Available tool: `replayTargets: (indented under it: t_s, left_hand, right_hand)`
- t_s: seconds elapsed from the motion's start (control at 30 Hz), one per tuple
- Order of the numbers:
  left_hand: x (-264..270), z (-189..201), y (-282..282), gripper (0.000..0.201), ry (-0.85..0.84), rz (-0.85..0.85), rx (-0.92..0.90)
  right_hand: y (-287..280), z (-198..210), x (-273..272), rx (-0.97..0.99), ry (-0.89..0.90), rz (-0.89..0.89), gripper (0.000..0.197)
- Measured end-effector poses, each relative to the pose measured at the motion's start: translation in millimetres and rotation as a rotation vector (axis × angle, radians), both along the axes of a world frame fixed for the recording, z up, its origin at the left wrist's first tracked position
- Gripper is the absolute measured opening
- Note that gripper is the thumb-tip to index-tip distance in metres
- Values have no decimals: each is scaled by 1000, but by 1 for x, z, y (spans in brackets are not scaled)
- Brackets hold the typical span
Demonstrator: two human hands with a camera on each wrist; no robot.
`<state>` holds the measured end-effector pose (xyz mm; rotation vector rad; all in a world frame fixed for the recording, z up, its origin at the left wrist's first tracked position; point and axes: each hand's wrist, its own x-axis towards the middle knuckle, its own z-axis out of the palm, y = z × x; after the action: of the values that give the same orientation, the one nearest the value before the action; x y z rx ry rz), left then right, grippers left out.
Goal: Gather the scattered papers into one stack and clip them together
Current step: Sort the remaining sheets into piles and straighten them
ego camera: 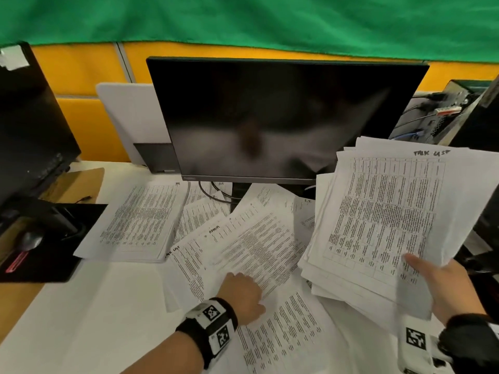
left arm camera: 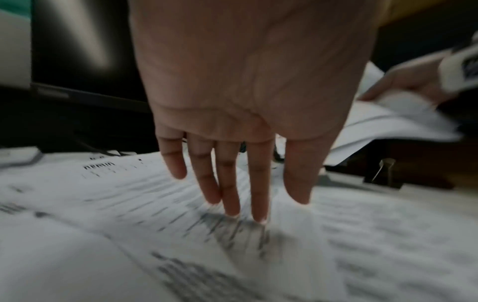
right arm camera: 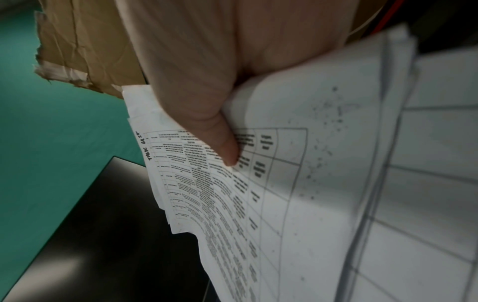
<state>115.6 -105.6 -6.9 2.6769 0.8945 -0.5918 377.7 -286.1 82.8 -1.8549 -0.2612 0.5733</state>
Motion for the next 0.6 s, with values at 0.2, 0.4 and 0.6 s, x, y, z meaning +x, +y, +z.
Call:
replayTargets:
  t_s: [0.2, 0.4, 0.6]
  left_hand:
    - [1, -11, -20, 108, 145, 140, -158]
    - [2, -18, 11, 99, 67, 207, -168]
    - [1, 2, 48, 25, -140, 173, 27]
  right_hand:
    - [1, 3, 4, -11, -9, -5, 46]
    - [4, 7, 6, 16, -30, -10, 47]
    - [1, 11, 5, 79, -29, -27, 46]
